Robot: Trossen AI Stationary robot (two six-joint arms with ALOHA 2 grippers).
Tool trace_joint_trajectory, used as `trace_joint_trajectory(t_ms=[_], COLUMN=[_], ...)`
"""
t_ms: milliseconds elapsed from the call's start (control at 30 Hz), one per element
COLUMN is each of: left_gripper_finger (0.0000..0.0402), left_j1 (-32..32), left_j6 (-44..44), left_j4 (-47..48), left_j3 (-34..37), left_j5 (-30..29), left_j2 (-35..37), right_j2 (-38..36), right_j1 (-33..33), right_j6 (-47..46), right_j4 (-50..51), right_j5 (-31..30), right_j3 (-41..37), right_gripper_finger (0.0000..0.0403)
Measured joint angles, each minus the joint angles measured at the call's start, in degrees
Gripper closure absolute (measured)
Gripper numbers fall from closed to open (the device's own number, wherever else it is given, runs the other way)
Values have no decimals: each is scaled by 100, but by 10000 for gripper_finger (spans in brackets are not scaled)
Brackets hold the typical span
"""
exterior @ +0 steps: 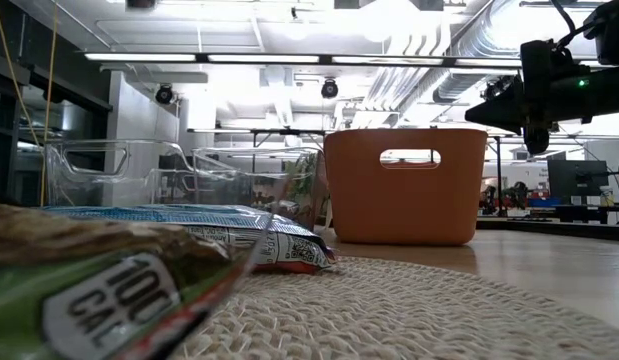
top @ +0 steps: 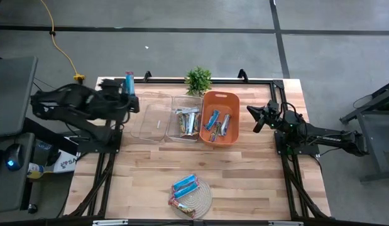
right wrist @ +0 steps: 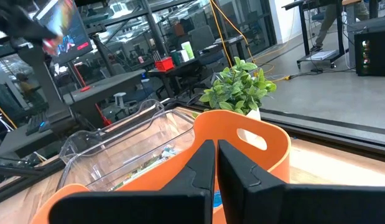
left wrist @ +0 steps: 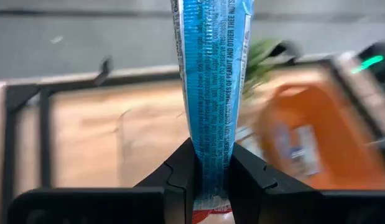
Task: Pick and place Granola Bars by type
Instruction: Put the red granola bar into the left transparent bin
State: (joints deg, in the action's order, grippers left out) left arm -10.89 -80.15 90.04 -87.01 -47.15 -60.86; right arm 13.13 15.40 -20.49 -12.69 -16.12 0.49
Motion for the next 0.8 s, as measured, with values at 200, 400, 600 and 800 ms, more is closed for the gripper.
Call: trace_joint_trajectory(t_ms=[200,400,600,800], left_gripper_finger=[335,335,335,335], left_j1=[1110,2024,2847,3362], left_j6=[670,1805,1999,2377], left_j4=[-574,-2512,-3428,-3754], left_j3=[1121,2347,3180,3407], left_j5=[1238,2807,4135,4941], left_j2=[2,-47,-367,-859], right_j2=[0,0,0,0], right_j1=[-2,0,-2,0], right_j6=[0,0,0,0], right_j4=[0,0,-1,-2], right_j5=[0,0,0,0], right_j3=[0,0,1,0], right_gripper_finger=[402,402,402,402])
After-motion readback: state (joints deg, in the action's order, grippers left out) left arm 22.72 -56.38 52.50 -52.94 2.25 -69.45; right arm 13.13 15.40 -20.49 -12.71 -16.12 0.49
